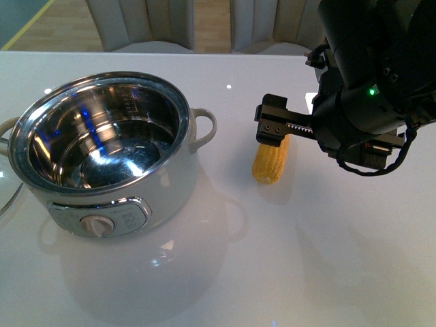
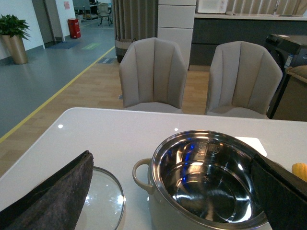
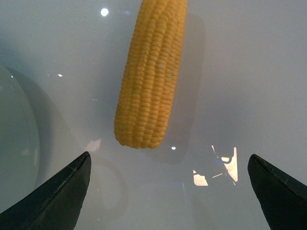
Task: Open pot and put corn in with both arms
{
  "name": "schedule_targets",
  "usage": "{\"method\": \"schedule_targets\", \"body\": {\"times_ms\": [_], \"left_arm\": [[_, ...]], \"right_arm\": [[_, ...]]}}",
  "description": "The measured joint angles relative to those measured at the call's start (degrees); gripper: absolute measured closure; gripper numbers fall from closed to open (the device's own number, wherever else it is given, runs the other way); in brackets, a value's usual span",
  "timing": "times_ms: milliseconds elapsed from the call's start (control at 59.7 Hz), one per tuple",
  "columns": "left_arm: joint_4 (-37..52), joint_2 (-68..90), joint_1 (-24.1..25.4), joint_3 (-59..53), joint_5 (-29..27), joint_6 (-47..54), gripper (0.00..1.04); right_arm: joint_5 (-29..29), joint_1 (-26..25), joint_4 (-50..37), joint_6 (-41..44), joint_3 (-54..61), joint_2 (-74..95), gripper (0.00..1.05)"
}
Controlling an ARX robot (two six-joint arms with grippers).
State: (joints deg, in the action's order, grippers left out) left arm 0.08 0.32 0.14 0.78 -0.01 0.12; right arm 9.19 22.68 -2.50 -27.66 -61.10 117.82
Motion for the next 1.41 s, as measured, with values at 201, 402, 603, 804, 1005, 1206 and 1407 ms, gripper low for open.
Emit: {"method": "schedule_targets", "body": {"times_ms": [201,402,603,804,1005,1206,1407], "left_arm": [[0.0,0.0,0.0,0.0,0.0,0.0,0.07],[0.0,0.0,0.0,0.0,0.0,0.0,0.07],[0.0,0.0,0.0,0.0,0.0,0.0,0.07],[0.0,0.0,0.0,0.0,0.0,0.0,0.07],[0.0,0.0,0.0,0.0,0.0,0.0,0.07],[0.0,0.0,0.0,0.0,0.0,0.0,0.07],[0.0,0.0,0.0,0.0,0.0,0.0,0.07]], "right_arm": [[3.1,1.0,-0.2,-0.9,-4.4,5.0,0.09],[3.3,1.6,3.3,-3.3,-13.6,12.3,0.09],[4.2,1.0,5.3,-4.8,-19.5,16.3,0.09],[5.2,0.3,7.4,-6.0,-24.0,20.9,0.09],[6.4,-0.2,7.9,-7.0,-27.7,24.9,0.09],[6.1,-0.1,7.9,-7.1,-29.2,26.4,0.09],[6.3,0.3,8.9,-7.3,-30.2,26.9,0.12]]}}
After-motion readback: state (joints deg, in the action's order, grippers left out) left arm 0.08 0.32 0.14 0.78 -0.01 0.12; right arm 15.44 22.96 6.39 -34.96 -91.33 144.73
